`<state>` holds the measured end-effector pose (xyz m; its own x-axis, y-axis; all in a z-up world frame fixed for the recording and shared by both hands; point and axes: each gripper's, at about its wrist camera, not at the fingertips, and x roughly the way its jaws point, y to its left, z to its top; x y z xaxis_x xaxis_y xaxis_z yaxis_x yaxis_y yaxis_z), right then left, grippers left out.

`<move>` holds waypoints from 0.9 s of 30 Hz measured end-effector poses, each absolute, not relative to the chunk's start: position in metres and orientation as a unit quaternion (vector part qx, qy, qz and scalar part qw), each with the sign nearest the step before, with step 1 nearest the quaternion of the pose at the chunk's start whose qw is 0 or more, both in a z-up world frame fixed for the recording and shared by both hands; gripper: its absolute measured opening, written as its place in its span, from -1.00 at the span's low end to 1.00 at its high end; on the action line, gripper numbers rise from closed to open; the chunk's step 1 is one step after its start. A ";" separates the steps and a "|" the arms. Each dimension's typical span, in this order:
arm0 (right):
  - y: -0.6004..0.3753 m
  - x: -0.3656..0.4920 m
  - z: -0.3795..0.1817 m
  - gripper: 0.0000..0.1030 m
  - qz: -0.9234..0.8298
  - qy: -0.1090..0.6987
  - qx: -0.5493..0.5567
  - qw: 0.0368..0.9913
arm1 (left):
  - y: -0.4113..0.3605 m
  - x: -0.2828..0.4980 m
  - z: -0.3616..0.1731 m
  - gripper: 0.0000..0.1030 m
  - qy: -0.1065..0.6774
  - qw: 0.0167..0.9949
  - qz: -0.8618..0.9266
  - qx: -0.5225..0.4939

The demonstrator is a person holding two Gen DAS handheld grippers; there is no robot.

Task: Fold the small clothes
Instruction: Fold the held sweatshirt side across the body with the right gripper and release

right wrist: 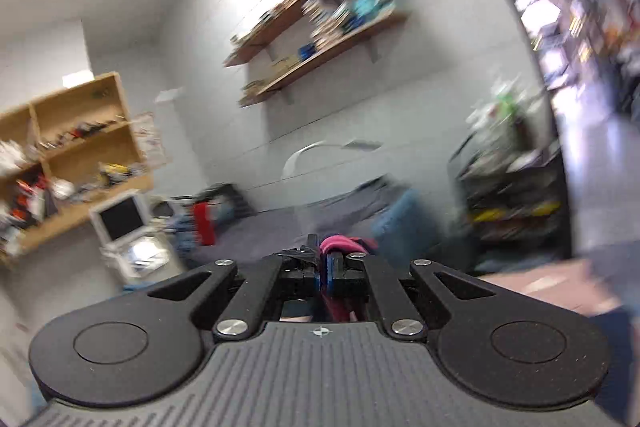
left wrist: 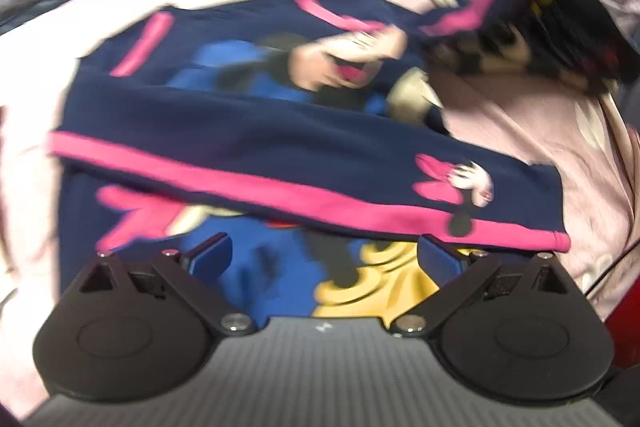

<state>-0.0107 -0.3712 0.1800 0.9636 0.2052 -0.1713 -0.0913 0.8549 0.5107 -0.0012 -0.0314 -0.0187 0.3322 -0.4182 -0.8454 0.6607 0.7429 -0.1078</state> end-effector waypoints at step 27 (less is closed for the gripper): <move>-0.270 0.059 0.042 1.00 0.023 0.418 0.074 0.905 | 0.113 0.022 -0.021 0.96 0.473 0.867 -0.124 0.097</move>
